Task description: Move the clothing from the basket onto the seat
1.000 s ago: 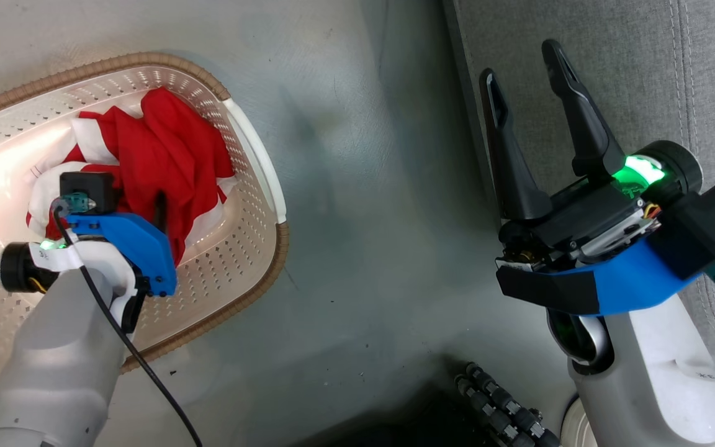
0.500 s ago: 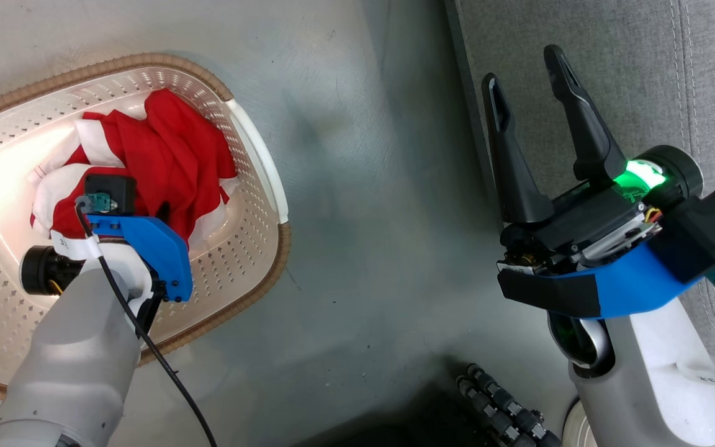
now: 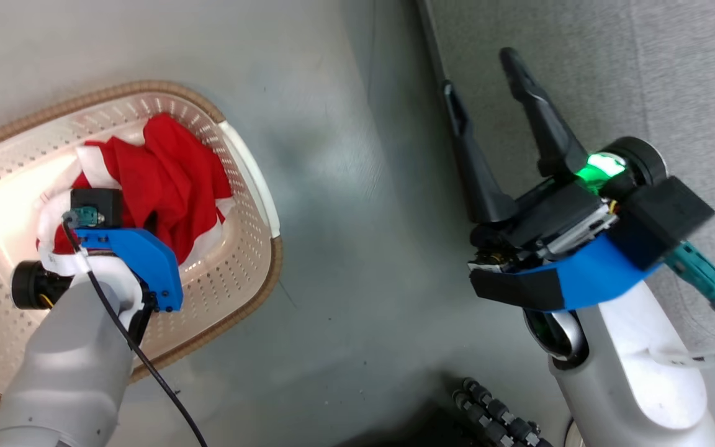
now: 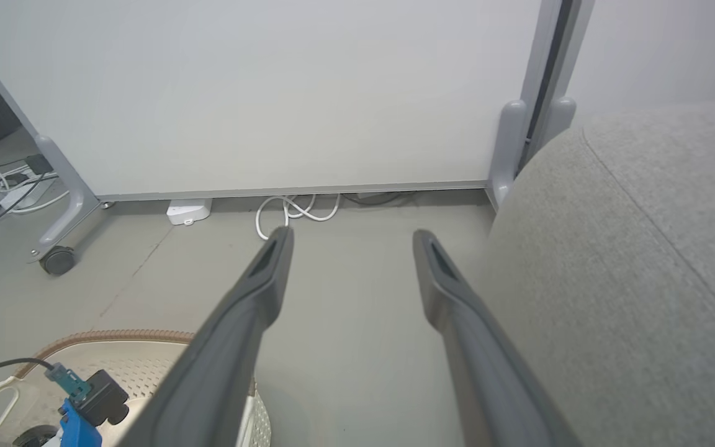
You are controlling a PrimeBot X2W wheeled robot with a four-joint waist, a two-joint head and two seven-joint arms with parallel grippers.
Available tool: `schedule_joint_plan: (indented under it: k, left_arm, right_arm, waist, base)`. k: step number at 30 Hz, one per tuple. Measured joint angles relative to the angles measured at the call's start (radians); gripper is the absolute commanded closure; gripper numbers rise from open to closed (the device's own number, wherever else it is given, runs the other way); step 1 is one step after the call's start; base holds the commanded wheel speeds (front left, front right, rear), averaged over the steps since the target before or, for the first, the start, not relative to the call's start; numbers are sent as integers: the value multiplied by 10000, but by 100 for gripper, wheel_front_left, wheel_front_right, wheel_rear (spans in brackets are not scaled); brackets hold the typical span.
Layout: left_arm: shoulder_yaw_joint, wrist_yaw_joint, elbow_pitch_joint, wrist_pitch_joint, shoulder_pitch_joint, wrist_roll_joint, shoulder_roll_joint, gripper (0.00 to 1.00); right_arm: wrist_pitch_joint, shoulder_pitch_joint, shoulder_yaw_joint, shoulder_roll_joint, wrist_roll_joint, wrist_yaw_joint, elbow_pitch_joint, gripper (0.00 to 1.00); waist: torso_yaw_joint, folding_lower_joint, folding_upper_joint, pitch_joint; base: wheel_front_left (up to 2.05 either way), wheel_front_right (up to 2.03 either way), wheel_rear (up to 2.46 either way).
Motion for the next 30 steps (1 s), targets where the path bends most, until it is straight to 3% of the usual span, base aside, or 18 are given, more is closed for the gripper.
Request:
schedule_joint_plan:
  k: [7,15,23,24,30]
  left_arm:
    - [-313,-4,58,-479,715,19,-732,100]
    - [-936,-21,-157,-932,1652,-25,-1496,100]
    - [-1837,-23,-1432,-1371,2265,-380,-1749,100]
    - [-2343,-23,-2140,-1473,2276,-598,-1816,100]
    - [-2963,-23,-3218,-1547,1924,-1049,-1850,100]
  right_arm:
    - [13,-152,-38,12,-314,0,1003,0]
    - [662,625,-205,25,-637,0,1753,0]
    - [1220,1551,-142,25,-583,0,1946,0]
    - [1434,1989,-161,25,-483,0,1952,0]
    - [1735,2530,-113,23,-328,0,1919,0]
  waist:
    - [68,0,0,-1353]
    - [791,-2,1,-3739]
    - [1679,-4,1,-6111]
    - [2107,-5,1,-7125]
    - [2614,-4,1,-8385]
  base:
    - [0,0,0]
    - [0,0,0]
    - [0,0,0]
    - [0,0,0]
    - [0,0,0]
